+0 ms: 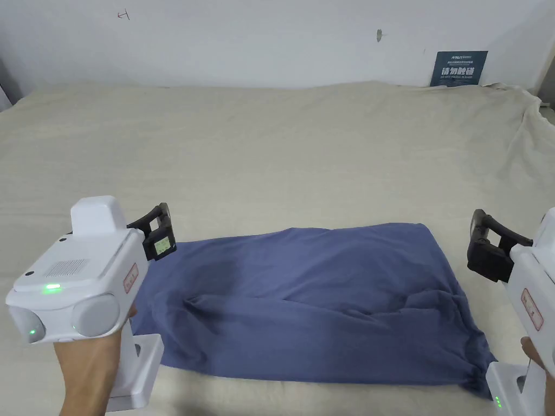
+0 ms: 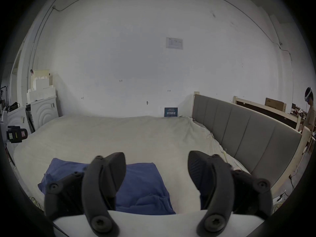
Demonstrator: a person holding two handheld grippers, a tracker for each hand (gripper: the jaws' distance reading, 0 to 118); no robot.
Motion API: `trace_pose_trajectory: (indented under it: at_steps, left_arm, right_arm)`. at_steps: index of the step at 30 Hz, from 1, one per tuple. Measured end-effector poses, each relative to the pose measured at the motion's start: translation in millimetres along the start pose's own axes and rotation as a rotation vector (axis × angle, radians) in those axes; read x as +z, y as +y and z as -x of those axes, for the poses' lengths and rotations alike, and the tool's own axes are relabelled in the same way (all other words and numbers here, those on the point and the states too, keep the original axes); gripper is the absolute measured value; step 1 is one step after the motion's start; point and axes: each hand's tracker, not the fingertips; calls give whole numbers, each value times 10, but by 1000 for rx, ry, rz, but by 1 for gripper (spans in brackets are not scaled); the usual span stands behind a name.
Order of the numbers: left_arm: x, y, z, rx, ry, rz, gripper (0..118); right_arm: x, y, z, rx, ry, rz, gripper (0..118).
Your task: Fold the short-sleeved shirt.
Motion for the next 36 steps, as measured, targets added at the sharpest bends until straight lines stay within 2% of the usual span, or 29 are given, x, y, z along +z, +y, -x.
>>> trace_pose_trajectory:
  at_steps: [1,3,4,7,10,14,19,25,29,30,31,32,33,34,35,36]
  left_arm:
    - [21,-19,-13,0,-8,-12,62]
    - [75,-52,-22,4,-31,-46,19]
    - [82,-69,-25,6,-38,-51,2]
    - [72,-75,-19,18,-52,-46,0]
    - [-6,-73,-9,24,-52,-14,0]
    - [-264,-41,71,20,-75,66,0]
    - [-877,-30,266,79,-111,206,0]
    - [-1754,-47,484,100,-84,373,0]
    - [-2364,-142,632,107,-64,538,7]
    - [-2495,-175,671,122,-60,566,14]
    - [-2603,-227,706,136,-65,590,24]
    - [-2733,-279,734,142,-53,622,48]
    - [-2856,-332,750,144,-36,663,67]
    - [-2980,-391,750,136,-25,709,79]
    - [-3056,-460,750,111,-9,752,84]
    - [-3124,-519,752,87,-1,762,84]
  right_arm:
    - [-41,-28,-48,-5,1,-8,63]
    - [-35,-45,-54,-11,3,-25,23]
    - [-38,-48,-58,-9,1,-31,1]
    - [-30,-38,-64,-7,33,-41,0]
    - [-65,-24,-20,9,26,-37,0]
    - [-185,-21,-23,-11,40,-28,0]
    - [-400,-14,59,1,53,-2,0]
    - [-734,-53,137,10,53,38,0]
    - [-952,-112,163,13,39,69,0]
    - [-985,-128,167,13,36,76,0]
    - [-1029,-146,173,14,32,84,0]
    - [-1072,-167,183,17,26,93,0]
    - [-1123,-188,201,20,22,104,0]
    - [-1168,-210,213,21,19,113,0]
    - [-1213,-237,220,22,16,123,0]
    - [-1249,-261,224,22,16,132,0]
